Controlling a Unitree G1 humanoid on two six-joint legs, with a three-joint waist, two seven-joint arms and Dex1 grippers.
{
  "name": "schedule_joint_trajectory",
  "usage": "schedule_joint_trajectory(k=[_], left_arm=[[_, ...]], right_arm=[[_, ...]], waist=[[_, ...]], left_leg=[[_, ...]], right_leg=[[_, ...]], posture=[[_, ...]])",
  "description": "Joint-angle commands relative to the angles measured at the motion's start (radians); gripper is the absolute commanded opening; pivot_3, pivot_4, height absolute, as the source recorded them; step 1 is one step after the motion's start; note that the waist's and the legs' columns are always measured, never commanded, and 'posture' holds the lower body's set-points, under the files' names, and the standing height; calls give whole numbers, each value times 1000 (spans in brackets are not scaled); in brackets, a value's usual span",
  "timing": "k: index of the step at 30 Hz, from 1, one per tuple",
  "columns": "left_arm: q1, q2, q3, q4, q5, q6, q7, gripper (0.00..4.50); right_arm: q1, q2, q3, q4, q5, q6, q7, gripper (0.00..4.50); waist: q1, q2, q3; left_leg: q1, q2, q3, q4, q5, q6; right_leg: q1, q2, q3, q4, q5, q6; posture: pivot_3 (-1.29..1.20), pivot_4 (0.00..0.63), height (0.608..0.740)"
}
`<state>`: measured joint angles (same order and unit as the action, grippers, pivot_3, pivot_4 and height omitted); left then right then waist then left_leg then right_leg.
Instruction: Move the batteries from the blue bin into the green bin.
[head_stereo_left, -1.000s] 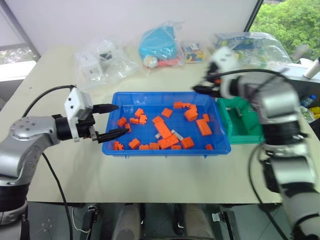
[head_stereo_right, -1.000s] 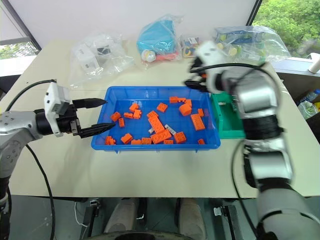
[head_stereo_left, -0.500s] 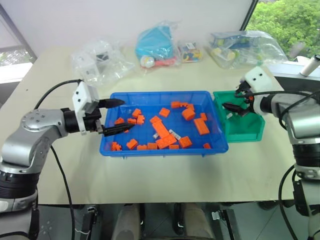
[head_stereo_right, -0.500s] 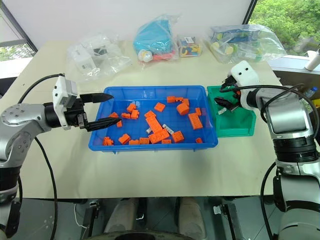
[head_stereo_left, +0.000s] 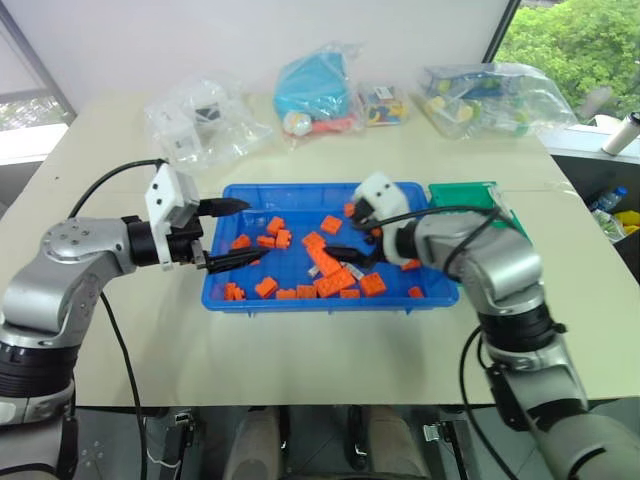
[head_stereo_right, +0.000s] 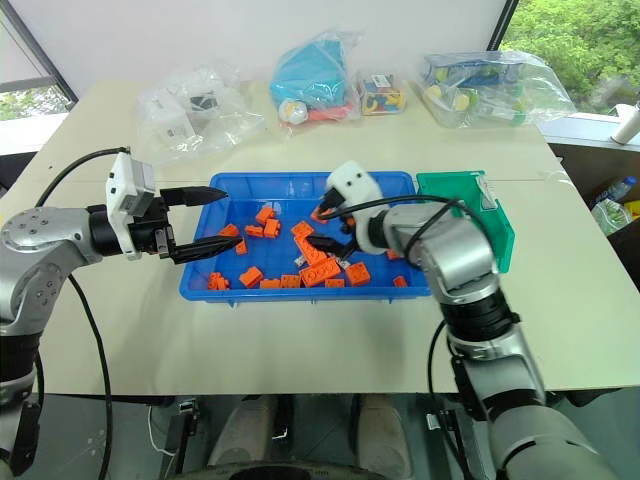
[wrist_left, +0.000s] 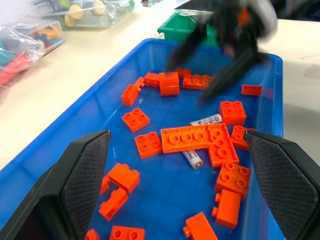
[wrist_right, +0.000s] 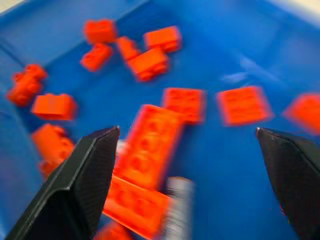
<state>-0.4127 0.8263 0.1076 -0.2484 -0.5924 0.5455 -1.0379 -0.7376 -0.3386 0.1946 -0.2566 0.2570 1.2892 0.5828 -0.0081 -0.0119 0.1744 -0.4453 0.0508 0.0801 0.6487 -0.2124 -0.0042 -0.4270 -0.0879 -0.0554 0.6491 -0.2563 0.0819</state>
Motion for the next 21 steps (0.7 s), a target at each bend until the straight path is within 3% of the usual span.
schedule_joint_trajectory(k=[1, 7, 15, 19, 20, 21], left_arm=[[5, 25, 27, -56, -25, 18, -12, 4500], [1, 18, 13, -75, -23, 25, -5, 4500], [-23, -2, -1, -69, -14, 27, 5, 4500], [-30, -2, -3, -64, -11, 26, 4, 4500], [-31, -2, -3, -63, -11, 25, 3, 4500], [-31, -2, -2, -63, -10, 25, 3, 4500]], right_arm=[[-7, 44, 10, 29, 2, -1, -50, 4459], [-4, 75, 35, 61, 19, 0, -68, 4459], [22, -1, 171, 78, -46, -123, -63, 4459], [30, -12, 166, 87, -48, -150, -62, 3259], [28, -13, 160, 86, -45, -150, -62, 2566], [25, -11, 150, 85, -38, -145, -60, 2218]], waist=[[-3, 0, 0], [-6, 0, 0], [-6, 0, 0], [-6, 0, 0], [-6, 0, 0], [-6, 0, 0]], left_leg=[[0, 0, 0, 0, 0, 0], [1, 0, 0, -1, 0, 0], [0, 0, 0, -1, 0, 0], [1, 0, 0, -1, 0, 0], [1, 0, 0, -1, 0, 0], [1, 0, 0, -1, 0, 0]], right_leg=[[0, 0, 0, 0, 0, 0], [0, 1, 0, 0, 0, 0], [0, 1, 0, 0, 0, 0], [0, 1, 0, 0, 0, 0], [0, 1, 0, 0, 0, 0], [0, 1, 0, 0, 0, 0]], posture=[[0, 150, 736], [0, 150, 736], [0, 150, 736], [0, 150, 736], [0, 150, 736], [0, 150, 736]])
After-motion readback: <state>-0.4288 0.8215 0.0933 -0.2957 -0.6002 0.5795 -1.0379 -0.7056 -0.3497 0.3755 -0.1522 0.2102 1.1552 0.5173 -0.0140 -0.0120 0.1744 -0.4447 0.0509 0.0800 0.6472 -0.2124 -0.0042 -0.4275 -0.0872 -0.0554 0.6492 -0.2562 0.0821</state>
